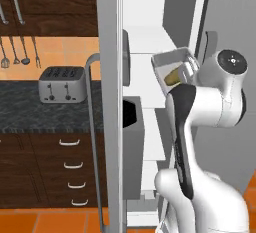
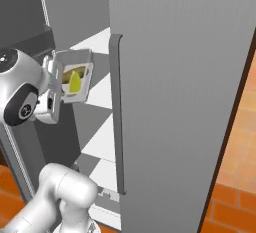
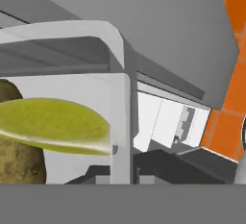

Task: Take the meat container that has the chicken drumstick and place it on the second highest rack of the freezer. Then take the vegetable container that has the potato and lemon wedge and place it on the highest rack of the freezer.

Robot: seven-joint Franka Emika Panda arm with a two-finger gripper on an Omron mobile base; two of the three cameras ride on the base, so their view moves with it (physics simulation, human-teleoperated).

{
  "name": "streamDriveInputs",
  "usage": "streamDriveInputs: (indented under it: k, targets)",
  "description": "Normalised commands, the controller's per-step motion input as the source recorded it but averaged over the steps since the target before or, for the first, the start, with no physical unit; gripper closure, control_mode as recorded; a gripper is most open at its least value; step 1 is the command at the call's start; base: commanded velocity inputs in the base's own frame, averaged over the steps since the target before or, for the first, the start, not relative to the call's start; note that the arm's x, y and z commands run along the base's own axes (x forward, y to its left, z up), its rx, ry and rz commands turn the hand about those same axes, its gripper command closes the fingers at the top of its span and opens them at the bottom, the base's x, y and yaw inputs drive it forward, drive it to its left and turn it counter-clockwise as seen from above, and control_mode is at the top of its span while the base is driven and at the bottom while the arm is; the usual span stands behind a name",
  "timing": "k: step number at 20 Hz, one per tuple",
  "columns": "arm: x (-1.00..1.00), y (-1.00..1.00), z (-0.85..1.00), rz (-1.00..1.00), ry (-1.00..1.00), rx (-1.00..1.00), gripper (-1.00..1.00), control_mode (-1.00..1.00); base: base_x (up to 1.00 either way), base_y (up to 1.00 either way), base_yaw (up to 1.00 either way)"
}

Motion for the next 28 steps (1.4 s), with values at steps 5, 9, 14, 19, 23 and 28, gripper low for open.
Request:
streamDriveInputs:
  k: [5, 9, 14, 19, 23, 28]
  targets:
    - [1.0, 0.08, 1.0, -0.08, -0.02, 0.06, 1.0, -1.0, 0.0, 0.0, 0.0]
    - [1.0, 0.03, 0.61, 0.02, 0.08, 0.2, 1.0, -1.0, 0.0, 0.0, 0.0]
    - [0.58, 0.01, -0.23, 0.04, -0.06, 0.0, 1.0, -1.0, 0.0, 0.0, 0.0]
    - [0.96, 0.0, -0.1, -0.04, -0.19, 0.0, 1.0, -1.0, 0.0, 0.0, 0.0]
    - [1.0, 0.0, 0.0, -0.08, -0.01, 0.0, 1.0, -1.0, 0.0, 0.0, 0.0]
    - [1.0, 0.0, -0.14, -0.04, 0.09, 0.0, 1.0, -1.0, 0.0, 0.0, 0.0]
